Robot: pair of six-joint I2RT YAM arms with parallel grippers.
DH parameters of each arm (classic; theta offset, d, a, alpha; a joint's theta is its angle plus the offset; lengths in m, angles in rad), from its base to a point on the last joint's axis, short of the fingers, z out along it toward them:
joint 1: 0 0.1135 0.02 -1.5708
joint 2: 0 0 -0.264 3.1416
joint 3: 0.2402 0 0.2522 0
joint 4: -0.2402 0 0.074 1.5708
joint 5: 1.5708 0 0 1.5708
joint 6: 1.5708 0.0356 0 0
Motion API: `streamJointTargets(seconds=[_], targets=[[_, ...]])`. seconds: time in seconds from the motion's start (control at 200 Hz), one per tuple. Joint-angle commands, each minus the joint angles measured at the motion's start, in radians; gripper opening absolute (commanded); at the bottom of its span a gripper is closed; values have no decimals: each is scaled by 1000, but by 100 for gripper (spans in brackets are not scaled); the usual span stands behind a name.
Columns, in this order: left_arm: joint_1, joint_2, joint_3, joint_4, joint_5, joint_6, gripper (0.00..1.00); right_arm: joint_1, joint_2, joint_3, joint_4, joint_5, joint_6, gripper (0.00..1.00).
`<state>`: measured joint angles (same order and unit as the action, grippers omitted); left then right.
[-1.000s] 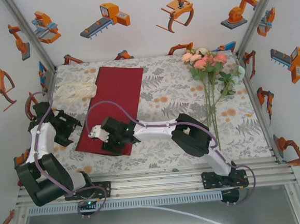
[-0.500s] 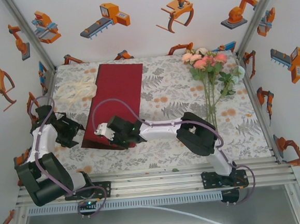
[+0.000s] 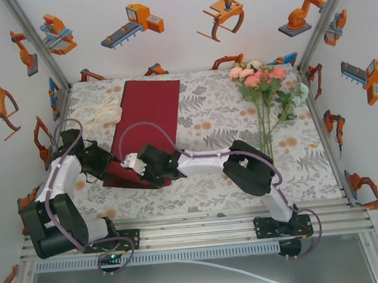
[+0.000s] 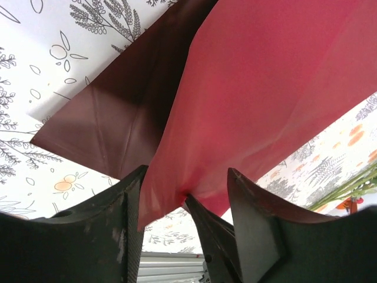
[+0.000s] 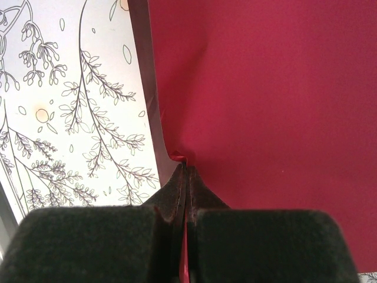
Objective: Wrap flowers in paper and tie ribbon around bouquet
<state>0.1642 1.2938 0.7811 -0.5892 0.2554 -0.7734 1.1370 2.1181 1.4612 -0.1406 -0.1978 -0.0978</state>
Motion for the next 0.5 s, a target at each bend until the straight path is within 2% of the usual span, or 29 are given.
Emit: streamJointTargets(seconds=[0.0,0.045,0.105,0.145,0.2,0.3,0.396,0.496], targets=[[-5,-1,-11,13,-2,-15,39,-5,-39,-19,-1,-11,32,0],[-5,-5,-15,17,3,-11,24,-6,-49,-21,7,-7,45,2],[-5,-12,-9,22,22,1,0,-8,-79,-30,12,6,62,21],[-6,-18,5,21,36,18,0,-13,-117,-46,12,23,69,34],[-17,-36,30,15,39,53,0,-36,-191,-90,36,47,93,42],[-72,-67,96,-2,23,126,0,-125,-345,-214,142,30,198,46],[-163,-69,170,-20,0,164,0,-233,-460,-336,274,-15,353,48],[-271,-42,244,-16,-4,142,0,-255,-541,-412,371,-38,393,61]])
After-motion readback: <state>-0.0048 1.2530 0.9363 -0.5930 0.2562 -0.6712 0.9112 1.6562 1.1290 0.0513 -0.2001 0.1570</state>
